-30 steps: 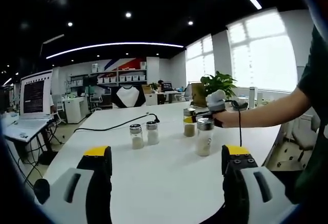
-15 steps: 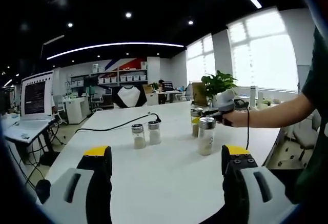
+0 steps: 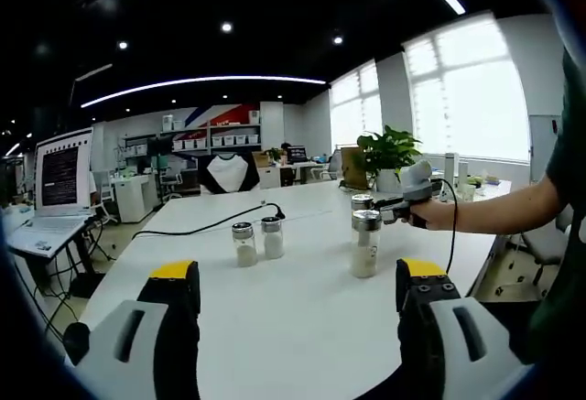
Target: Rotate the seasoning bottle until the label or dispensing opening points toward the visible target arrow and the bottle remains upright within the marked orientation range
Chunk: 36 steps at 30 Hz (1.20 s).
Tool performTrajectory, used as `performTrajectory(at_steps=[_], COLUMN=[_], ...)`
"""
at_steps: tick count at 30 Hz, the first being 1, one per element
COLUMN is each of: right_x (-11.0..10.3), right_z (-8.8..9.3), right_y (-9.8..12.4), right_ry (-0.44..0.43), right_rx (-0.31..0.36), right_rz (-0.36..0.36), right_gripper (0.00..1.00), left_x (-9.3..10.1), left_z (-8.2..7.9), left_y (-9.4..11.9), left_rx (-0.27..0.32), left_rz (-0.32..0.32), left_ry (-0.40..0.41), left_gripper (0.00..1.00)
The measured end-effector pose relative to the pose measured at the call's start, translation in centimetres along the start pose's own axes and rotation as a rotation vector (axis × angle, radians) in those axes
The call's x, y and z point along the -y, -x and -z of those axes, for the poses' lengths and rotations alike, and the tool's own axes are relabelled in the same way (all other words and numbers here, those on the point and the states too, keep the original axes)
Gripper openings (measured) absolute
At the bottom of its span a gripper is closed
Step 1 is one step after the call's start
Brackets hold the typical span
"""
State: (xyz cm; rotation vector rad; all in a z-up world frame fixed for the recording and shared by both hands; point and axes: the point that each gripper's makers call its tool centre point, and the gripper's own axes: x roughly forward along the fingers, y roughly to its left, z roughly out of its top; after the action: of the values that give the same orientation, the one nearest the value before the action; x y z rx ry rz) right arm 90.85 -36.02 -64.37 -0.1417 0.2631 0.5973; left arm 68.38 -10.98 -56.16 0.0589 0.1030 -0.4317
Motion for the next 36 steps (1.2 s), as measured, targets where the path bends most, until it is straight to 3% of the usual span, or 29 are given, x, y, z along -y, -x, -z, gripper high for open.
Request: performTrajectory(at_steps=[12,36], right_x=[-0.6,-4.4], right_z=[1.3,2.5], right_y=[3.9,8.4], right_ry=[-0.040,-0.074], right_rx=[0.005,0.016], right_rz=[0.017,-0.009], right_gripper=[0.37,0.37], left_x=[0.1,0.9], left_z=[0.0,0.1], left_y=[0.2,0.5], left_rx=[-0.001,0.003], left_rz=[0.001,0.019], left_ry=[0.002,0.001], left_gripper=[0.93,0.93])
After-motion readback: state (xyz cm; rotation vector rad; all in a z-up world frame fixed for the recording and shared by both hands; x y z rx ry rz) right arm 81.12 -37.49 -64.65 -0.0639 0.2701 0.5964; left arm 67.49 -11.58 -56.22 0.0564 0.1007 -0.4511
